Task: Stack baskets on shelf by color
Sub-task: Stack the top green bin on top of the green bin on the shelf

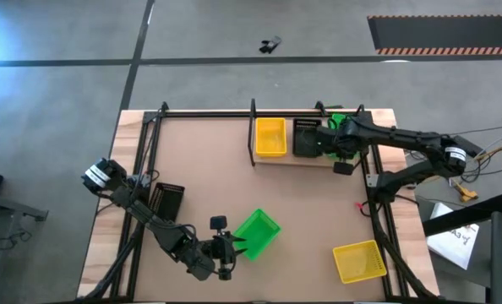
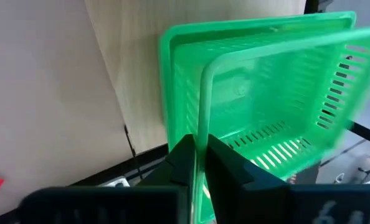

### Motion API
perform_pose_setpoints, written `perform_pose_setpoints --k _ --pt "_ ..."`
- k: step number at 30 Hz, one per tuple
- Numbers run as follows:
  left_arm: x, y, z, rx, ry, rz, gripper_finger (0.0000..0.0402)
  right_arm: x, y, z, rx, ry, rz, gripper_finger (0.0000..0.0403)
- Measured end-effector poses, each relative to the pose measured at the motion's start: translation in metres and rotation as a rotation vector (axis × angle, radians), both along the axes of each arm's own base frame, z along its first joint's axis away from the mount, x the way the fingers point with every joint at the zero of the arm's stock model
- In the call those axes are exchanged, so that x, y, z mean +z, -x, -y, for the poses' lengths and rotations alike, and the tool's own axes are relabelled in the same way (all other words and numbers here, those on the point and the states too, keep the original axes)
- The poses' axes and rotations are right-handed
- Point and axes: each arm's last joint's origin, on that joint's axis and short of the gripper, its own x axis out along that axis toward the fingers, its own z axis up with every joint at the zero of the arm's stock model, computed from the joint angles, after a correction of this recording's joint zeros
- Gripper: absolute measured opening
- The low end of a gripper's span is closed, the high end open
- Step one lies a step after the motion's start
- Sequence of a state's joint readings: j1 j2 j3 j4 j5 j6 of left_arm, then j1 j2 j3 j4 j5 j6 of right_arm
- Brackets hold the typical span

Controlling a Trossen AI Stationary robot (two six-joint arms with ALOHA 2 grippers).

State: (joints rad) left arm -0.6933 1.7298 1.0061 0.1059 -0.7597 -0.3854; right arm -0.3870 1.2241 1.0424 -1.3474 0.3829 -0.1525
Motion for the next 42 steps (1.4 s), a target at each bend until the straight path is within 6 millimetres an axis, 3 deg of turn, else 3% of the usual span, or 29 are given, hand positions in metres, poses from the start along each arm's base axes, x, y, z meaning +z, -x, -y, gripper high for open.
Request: perform_pose_setpoints --k 12,16,25,35,42 --pt "0.000 0.000 0.000 0.000 0.000 0.000 0.0105 0.003 -0.001 -0.001 0.065 -0.039 0.002 0.0147" --pt "0.000 0.000 0.000 0.000 -0.001 0.000 0.0105 0.002 -0.001 -0.003 0.102 -0.097 0.025 0.0162" --pt "0.000 0.000 0.000 0.000 0.000 0.000 0.0105 -0.020 -0.003 -0.002 0.187 -0.071 0.024 0.0122" --pt "0.000 0.000 0.000 0.000 0.000 0.000 0.0105 -0.020 -0.004 -0.002 0.204 -0.100 0.050 0.0018" --pt "0.000 0.000 0.000 0.000 0.000 0.000 0.0105 -0.019 -0.005 -0.002 0.197 -0.095 0.060 0.0022"
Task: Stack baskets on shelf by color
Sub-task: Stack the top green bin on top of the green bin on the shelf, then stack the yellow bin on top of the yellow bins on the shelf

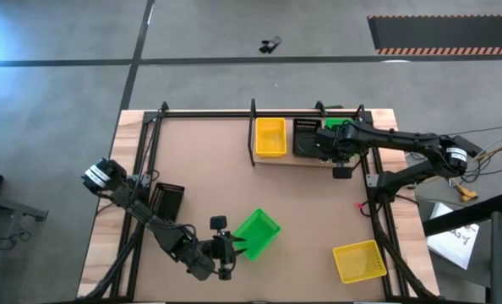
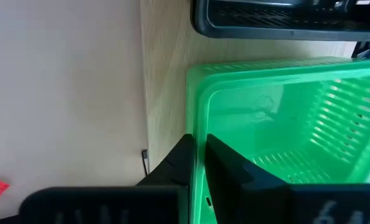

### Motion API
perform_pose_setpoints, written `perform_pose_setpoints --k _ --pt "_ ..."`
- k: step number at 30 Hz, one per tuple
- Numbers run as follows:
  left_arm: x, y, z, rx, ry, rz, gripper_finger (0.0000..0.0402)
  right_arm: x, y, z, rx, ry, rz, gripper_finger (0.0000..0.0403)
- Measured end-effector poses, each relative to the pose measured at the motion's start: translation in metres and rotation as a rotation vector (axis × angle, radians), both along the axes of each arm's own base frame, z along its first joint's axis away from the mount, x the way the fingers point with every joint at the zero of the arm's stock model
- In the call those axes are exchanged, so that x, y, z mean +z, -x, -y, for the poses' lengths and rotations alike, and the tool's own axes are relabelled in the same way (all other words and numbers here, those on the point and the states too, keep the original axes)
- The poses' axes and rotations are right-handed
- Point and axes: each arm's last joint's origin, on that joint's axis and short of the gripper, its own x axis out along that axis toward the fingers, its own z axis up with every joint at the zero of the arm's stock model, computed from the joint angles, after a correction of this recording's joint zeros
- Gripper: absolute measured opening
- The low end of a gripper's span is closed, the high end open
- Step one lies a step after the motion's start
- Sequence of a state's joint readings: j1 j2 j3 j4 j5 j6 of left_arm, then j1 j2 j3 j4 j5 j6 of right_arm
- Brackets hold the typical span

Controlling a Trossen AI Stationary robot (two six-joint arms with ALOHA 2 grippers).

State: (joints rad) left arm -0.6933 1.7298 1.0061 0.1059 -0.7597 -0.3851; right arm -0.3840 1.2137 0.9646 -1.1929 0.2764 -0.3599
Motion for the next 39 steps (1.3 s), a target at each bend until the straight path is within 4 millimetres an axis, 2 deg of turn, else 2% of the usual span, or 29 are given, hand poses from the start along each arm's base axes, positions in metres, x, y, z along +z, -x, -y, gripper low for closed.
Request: perform_pose_setpoints --k 7,13,18,21,25,30,36,39 --pt "0.000 0.000 0.000 0.000 0.000 0.000 0.0105 -0.001 0.001 0.000 -0.032 0.003 0.001 0.0027" --pt "0.000 0.000 0.000 0.000 0.000 0.000 0.0105 0.004 0.000 0.001 -0.077 0.019 0.022 0.0078" --pt "0.000 0.000 0.000 0.000 0.000 0.000 0.0105 0.025 -0.003 0.001 -0.354 0.037 0.117 0.0127" --pt "0.000 0.000 0.000 0.000 0.000 0.000 0.0105 0.038 -0.001 -0.006 -0.487 -0.001 0.145 0.0133" --pt "0.000 0.001 0.001 -0.003 0.000 0.000 0.0105 0.046 -0.004 -0.042 -0.477 -0.061 0.251 0.0115" --pt "0.000 0.002 0.003 -0.009 0.000 -0.001 0.0105 0.040 -0.002 -0.113 -0.431 -0.145 0.387 0.0080" --pt "0.000 0.002 0.003 -0.012 -0.006 -0.002 0.0105 0.017 0.016 -0.206 -0.388 -0.400 0.589 0.0050" --pt "0.000 0.002 0.003 -0.013 -0.007 -0.002 0.0105 0.010 0.031 -0.232 -0.478 -0.485 0.555 0.0052"
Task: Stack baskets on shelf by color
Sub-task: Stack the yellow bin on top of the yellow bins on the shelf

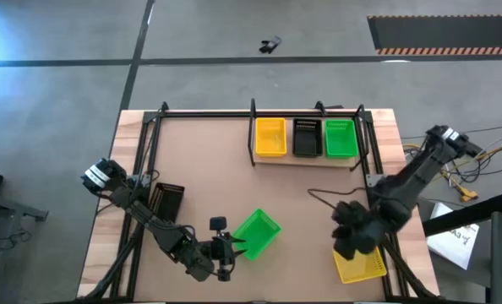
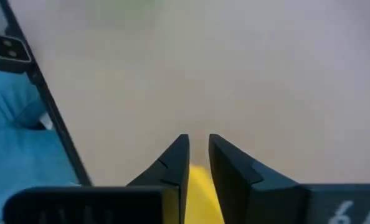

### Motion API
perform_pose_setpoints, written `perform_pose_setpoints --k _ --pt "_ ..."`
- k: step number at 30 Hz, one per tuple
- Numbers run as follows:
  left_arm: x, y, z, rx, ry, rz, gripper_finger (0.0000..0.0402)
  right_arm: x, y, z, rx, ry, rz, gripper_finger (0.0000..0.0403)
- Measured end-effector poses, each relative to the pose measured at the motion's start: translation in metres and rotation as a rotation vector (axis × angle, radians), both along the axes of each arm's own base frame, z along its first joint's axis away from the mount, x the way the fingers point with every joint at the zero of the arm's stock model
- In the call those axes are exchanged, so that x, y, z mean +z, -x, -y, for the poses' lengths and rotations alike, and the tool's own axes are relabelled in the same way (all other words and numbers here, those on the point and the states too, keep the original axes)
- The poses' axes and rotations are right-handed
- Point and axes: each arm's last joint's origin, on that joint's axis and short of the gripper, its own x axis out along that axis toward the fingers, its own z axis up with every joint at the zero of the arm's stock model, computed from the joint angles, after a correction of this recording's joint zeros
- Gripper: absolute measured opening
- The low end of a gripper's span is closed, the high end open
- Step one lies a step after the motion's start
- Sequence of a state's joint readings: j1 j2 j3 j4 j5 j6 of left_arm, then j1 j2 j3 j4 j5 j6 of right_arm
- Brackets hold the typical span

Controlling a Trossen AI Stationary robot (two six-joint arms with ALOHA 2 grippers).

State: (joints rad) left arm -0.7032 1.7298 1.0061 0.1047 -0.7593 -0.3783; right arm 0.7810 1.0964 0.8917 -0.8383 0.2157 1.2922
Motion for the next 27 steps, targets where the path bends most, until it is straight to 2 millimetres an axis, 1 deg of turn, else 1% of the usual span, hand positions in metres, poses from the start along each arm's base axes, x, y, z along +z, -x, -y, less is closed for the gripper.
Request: perform_pose_setpoints --k 2,4,7,11,13,15,18,22,25,27 --pt "0.000 0.000 0.000 0.000 -0.001 0.000 0.0105 -0.003 0.010 -0.014 -0.046 -0.042 -0.033 0.0063" --pt "0.000 0.000 0.000 0.000 -0.001 -0.001 0.0105 -0.007 0.018 -0.028 -0.080 -0.079 -0.067 0.0082" --pt "-0.001 0.001 0.000 -0.001 -0.005 -0.004 0.0105 -0.013 0.022 -0.043 -0.143 -0.103 -0.123 0.0121" --pt "-0.006 0.002 -0.002 0.002 -0.012 -0.015 0.0105 -0.026 0.013 -0.061 -0.195 -0.077 -0.181 0.0176" --pt "-0.009 0.004 -0.003 0.004 -0.007 -0.015 0.0105 -0.031 0.006 -0.071 -0.212 -0.062 -0.201 0.0195" --pt "-0.011 0.005 -0.004 0.004 0.008 0.002 0.0105 -0.039 0.000 -0.080 -0.217 -0.037 -0.236 0.0205" --pt "-0.014 0.006 -0.005 0.003 0.027 0.024 0.0105 -0.051 -0.008 -0.093 -0.229 -0.005 -0.302 0.0205" --pt "-0.014 0.006 -0.005 0.003 0.031 0.029 0.0105 -0.065 -0.018 -0.111 -0.209 0.010 -0.376 0.0191" --pt "-0.013 0.006 -0.005 0.003 0.037 0.037 0.0105 -0.073 -0.022 -0.118 -0.178 0.070 -0.420 0.0166" --pt "-0.013 0.005 -0.005 0.002 0.038 0.038 0.0105 -0.076 -0.025 -0.120 -0.157 0.114 -0.440 0.0138"
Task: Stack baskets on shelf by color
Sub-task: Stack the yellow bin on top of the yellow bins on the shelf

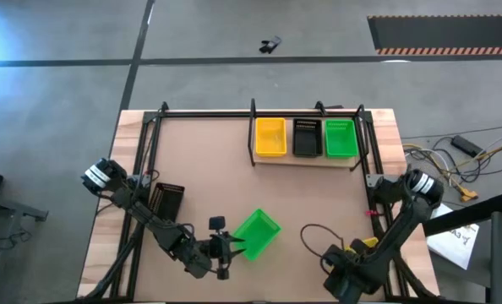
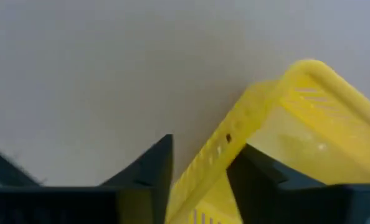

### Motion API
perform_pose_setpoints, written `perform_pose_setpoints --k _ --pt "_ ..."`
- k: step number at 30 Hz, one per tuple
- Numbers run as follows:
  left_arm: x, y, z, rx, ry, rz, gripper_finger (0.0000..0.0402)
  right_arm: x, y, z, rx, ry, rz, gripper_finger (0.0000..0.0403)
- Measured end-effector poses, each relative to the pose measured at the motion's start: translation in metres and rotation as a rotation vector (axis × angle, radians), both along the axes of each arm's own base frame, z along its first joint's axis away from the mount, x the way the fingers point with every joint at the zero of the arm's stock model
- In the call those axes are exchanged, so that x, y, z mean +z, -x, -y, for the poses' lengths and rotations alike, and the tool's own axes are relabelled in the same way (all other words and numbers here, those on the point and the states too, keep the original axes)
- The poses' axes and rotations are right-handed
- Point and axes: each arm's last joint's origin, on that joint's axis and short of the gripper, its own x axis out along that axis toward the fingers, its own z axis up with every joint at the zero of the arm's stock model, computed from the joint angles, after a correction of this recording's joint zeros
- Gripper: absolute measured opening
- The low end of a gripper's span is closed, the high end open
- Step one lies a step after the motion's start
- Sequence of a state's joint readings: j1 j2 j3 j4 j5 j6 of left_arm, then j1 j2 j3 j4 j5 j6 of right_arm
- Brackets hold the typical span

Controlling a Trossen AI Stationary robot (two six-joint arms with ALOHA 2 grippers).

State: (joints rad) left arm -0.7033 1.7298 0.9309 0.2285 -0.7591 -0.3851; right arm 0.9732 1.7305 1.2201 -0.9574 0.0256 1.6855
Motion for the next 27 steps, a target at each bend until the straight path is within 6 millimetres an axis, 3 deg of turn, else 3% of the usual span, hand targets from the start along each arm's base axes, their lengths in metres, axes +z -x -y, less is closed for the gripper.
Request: perform_pose_setpoints --k 6,11,15,18,20,23,27 --pt "0.001 0.003 0.004 -0.015 0.000 0.003 0.0105 0.003 -0.024 -0.002 0.196 0.051 0.057 0.0026" --pt "0.006 0.010 0.010 -0.020 -0.005 0.023 0.0105 0.035 -0.060 0.005 0.507 0.221 0.243 0.0012" --pt "0.008 0.014 0.013 -0.011 -0.016 0.036 0.0105 0.077 -0.089 0.033 0.718 0.544 0.349 0.0009" --pt "0.008 0.014 0.013 -0.011 -0.016 0.035 0.0105 0.106 -0.113 0.070 0.813 0.744 0.328 0.0009" --pt "0.008 0.014 0.013 -0.009 -0.014 0.034 0.0105 0.119 -0.131 0.104 0.860 0.782 0.282 0.0009" --pt "0.008 0.014 0.013 -0.007 -0.013 0.035 0.0105 0.132 -0.154 0.164 0.884 0.776 0.223 0.0009" --pt "0.009 0.014 0.013 -0.006 -0.008 0.039 0.0105 0.136 -0.173 0.249 0.864 0.639 0.216 0.0009"
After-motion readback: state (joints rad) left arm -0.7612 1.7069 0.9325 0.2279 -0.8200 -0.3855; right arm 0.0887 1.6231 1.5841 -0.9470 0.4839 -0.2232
